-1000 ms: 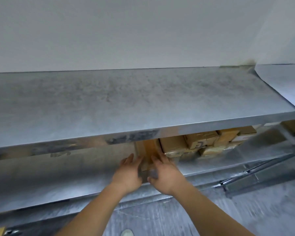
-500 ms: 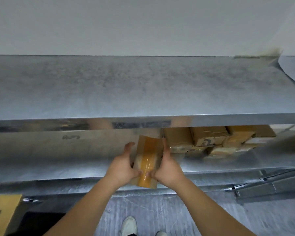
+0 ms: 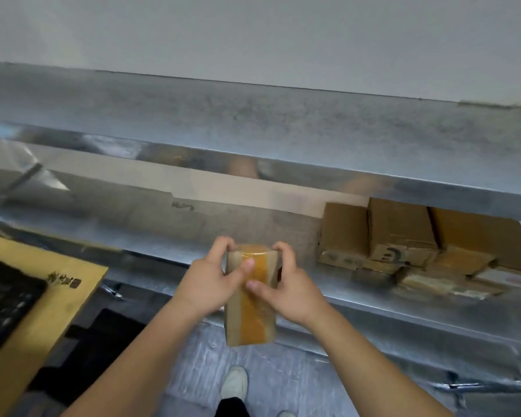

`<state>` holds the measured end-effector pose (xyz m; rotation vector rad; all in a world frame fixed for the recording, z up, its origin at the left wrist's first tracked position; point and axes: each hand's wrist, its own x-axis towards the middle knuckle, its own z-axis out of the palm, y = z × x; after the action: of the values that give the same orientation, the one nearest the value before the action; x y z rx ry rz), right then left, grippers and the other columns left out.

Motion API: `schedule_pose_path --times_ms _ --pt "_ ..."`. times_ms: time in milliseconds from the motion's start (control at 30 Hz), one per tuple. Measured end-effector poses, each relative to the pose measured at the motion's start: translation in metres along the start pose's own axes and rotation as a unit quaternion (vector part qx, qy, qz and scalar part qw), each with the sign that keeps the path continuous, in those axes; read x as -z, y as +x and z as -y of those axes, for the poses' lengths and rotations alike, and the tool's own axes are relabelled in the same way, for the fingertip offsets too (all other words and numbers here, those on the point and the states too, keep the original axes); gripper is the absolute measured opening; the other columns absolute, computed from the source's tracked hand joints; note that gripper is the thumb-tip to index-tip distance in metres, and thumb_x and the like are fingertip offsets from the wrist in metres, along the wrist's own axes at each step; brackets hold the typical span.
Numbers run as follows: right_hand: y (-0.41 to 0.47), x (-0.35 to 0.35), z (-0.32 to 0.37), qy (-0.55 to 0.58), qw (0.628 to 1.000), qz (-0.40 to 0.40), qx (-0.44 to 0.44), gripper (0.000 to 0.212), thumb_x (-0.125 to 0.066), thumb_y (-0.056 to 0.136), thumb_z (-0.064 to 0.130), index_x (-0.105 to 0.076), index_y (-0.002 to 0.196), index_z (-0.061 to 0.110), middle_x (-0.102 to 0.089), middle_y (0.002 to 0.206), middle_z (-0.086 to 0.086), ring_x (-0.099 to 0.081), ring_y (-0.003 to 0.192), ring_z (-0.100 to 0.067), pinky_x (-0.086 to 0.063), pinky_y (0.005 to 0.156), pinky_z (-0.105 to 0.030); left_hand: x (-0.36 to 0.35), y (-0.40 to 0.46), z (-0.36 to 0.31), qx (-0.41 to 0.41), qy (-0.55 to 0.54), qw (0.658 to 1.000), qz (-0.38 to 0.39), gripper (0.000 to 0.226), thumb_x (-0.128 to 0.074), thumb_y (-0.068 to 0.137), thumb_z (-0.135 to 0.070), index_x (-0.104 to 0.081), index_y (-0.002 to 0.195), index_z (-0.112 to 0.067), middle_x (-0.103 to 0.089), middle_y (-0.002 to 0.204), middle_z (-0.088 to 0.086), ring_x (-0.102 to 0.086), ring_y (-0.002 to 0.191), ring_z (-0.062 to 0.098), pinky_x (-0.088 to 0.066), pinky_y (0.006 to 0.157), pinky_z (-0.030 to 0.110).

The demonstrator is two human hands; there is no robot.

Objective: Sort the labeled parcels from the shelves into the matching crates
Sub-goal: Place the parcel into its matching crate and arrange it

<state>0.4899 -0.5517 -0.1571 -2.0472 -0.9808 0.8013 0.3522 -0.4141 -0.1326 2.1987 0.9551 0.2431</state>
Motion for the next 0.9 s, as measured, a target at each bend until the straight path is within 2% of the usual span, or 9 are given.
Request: schedule_pose_path --times_ms 67,167,267,400,533,667,733,800,900 --pt "0.002 -0.002 0.017 0.027 0.998 -0.02 0.046 0.03 -0.048 0.096 0.064 -0.036 0.108 0.039 -0.061 0.069 0.0 -0.063 0.069 -0.023 -0.053 0.07 -0.042 0.017 -0.015 -0.002 -0.008 -0.011 0.999 -0.041 0.044 -0.046 0.091 -0.07 -0.041 0.09 -0.026 -0.054 0.055 -0.005 -0.055 0.054 0.014 -0.044 0.058 0.033" --pt "0.004 -0.01 0.047 -0.008 0.995 -0.021 0.1 0.03 -0.036 0.103 0.058 -0.036 0.094 0.029 -0.058 0.067 -0.002 -0.061 0.073 -0.032 -0.047 0.069 -0.044 0.036 -0.036 0.001 -0.022 0.004 0.995 -0.096 0.041 -0.041 0.092 -0.064 -0.037 0.077 -0.026 -0.051 0.058 -0.003 -0.051 0.059 0.015 -0.047 0.063 0.039" --pt "0.005 -0.021 0.066 -0.028 0.993 -0.026 0.108 0.031 -0.056 0.099 0.051 -0.035 0.1 0.028 -0.056 0.067 0.002 -0.057 0.067 -0.027 -0.04 0.062 -0.038 0.055 -0.05 0.004 0.017 -0.005 0.992 -0.126 0.038 -0.065 0.088 -0.049 -0.034 0.08 -0.029 -0.044 0.053 -0.006 -0.044 0.05 0.009 -0.039 0.054 0.033" --pt "0.004 -0.034 0.077 0.039 0.994 0.027 0.101 0.078 -0.084 0.075 0.032 -0.028 0.124 0.055 -0.064 0.083 0.007 -0.06 0.061 -0.005 -0.051 0.062 -0.026 0.079 -0.074 0.011 0.052 -0.07 0.992 -0.087 0.077 -0.083 0.068 -0.028 -0.035 0.124 -0.046 -0.058 0.065 -0.008 -0.058 0.056 -0.002 -0.039 0.048 0.012" --pt "0.009 -0.058 0.092 0.061 0.984 0.103 0.132 0.117 -0.086 0.065 0.022 -0.015 0.146 0.066 -0.06 0.107 0.002 -0.069 0.081 -0.009 -0.059 0.077 -0.03 0.091 -0.094 0.037 0.039 -0.079 0.992 -0.094 0.101 -0.086 0.058 -0.028 -0.034 0.139 -0.057 -0.054 0.117 -0.012 -0.059 0.098 0.0 -0.052 0.076 0.016" --pt "0.009 -0.087 0.112 0.047 0.978 0.115 0.165 0.074 -0.078 0.084 0.049 -0.04 0.147 0.05 -0.048 0.121 0.014 -0.057 0.11 0.001 -0.049 0.098 -0.024 0.106 -0.113 0.07 0.06 -0.075 0.987 -0.127 0.066 -0.09 0.067 -0.041 -0.06 0.126 -0.043 -0.036 0.123 -0.019 -0.044 0.113 -0.01 -0.041 0.085 0.004" --pt "0.007 -0.106 0.123 0.039 0.979 0.101 0.171 0.057 -0.069 0.087 0.061 -0.051 0.139 0.044 -0.047 0.119 0.017 -0.054 0.113 0.004 -0.045 0.097 -0.018 0.116 -0.121 0.087 0.058 -0.106 0.982 -0.145 0.042 -0.08 0.075 -0.057 -0.066 0.112 -0.044 -0.035 0.136 -0.016 -0.037 0.13 -0.005 -0.041 0.095 0.012" --pt "0.005 -0.129 0.134 0.031 0.978 0.101 0.18 0.045 -0.071 0.09 0.052 -0.052 0.13 0.047 -0.045 0.122 0.018 -0.053 0.112 0.009 -0.046 0.095 -0.016 0.126 -0.13 0.103 0.061 -0.11 0.98 -0.157 0.035 -0.069 0.078 -0.069 -0.066 0.103 -0.045 -0.041 0.143 -0.009 -0.035 0.141 0.006 -0.049 0.1 0.028" --pt "0.0 -0.16 0.15 0.039 0.974 0.124 0.184 0.052 -0.082 0.084 0.036 -0.053 0.125 0.049 -0.045 0.13 0.025 -0.053 0.115 0.011 -0.053 0.096 -0.023 0.142 -0.15 0.127 0.07 -0.108 0.974 -0.187 0.03 -0.075 0.08 -0.05 -0.058 0.103 -0.043 -0.056 0.125 -0.025 -0.056 0.121 0.007 -0.055 0.087 0.023"
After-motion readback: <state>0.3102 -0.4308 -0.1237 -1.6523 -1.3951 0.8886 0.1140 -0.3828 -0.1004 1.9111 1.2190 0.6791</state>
